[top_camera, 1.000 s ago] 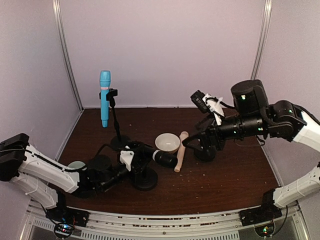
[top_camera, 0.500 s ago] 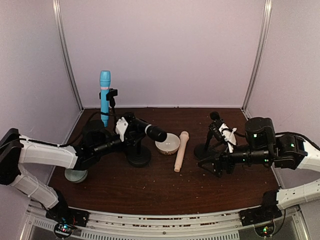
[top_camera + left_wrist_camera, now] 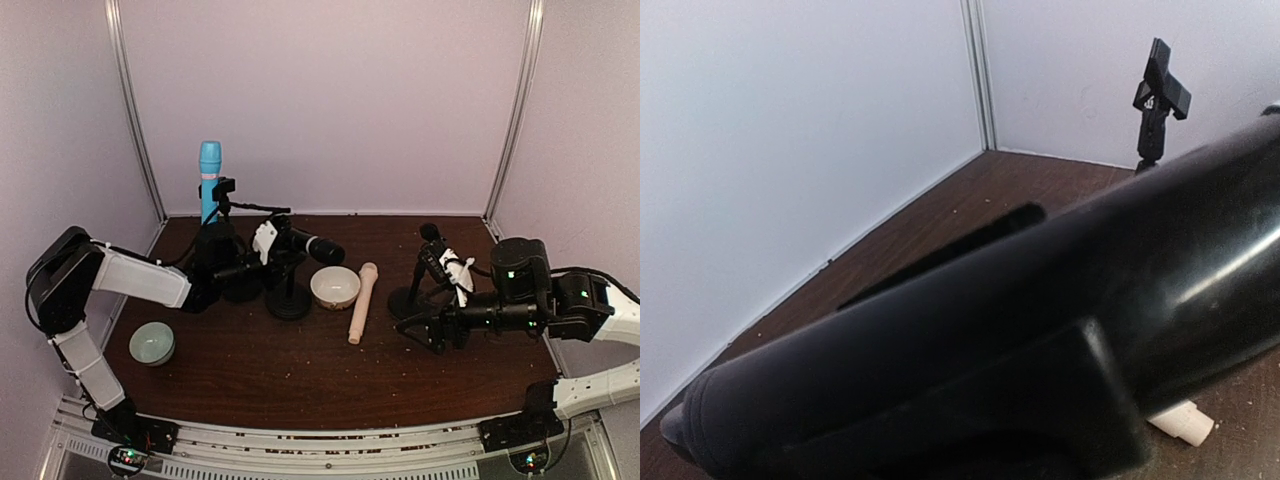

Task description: Attach the microphones to the stand

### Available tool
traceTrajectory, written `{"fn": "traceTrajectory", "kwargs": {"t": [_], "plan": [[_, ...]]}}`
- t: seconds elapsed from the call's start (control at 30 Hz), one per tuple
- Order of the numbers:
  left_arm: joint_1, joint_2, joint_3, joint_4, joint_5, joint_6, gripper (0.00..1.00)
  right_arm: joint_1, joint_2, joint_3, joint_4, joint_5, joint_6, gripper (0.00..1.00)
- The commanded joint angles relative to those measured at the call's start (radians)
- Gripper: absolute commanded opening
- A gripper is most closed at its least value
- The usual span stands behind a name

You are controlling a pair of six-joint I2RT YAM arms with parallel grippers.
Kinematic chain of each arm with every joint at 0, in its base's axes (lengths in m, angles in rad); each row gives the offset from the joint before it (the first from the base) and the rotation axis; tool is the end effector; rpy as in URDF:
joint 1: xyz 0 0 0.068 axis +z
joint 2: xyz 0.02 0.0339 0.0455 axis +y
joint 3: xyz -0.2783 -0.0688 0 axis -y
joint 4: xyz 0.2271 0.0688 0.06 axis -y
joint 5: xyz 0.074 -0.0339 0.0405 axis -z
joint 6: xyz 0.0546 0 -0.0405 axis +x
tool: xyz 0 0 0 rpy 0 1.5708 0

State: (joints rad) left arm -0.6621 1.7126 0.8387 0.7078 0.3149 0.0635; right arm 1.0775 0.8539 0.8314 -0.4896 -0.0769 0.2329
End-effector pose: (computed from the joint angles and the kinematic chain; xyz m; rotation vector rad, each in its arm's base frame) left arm 0.2856 -0.2441 0.2325 0.8487 1.5671 -0.7087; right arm 0.0804 0.1583 0.3152 -0.9480 1.9887 0.8523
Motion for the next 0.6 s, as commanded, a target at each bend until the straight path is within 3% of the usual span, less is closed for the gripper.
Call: {"fn": "traceTrajectory", "kwargs": {"t": [0.0,0.33,0.57], "plan": [[0.035,0.044,0.080,0.207,-0.012,0.002,0.00,-0.001,0.002,-0.006,0.000,0.009,0.005,0.81],[0.061,0.132,0.123,0.293,-0.088,-0.003,0.00,-0.001,0.015,0.006,-0.006,-0.002,0.021,0.80],[0.061,0.148,0.112,0.279,-0.093,-0.054,0.15,0.001,0.032,0.024,-0.007,-0.020,0.026,0.80]]}}
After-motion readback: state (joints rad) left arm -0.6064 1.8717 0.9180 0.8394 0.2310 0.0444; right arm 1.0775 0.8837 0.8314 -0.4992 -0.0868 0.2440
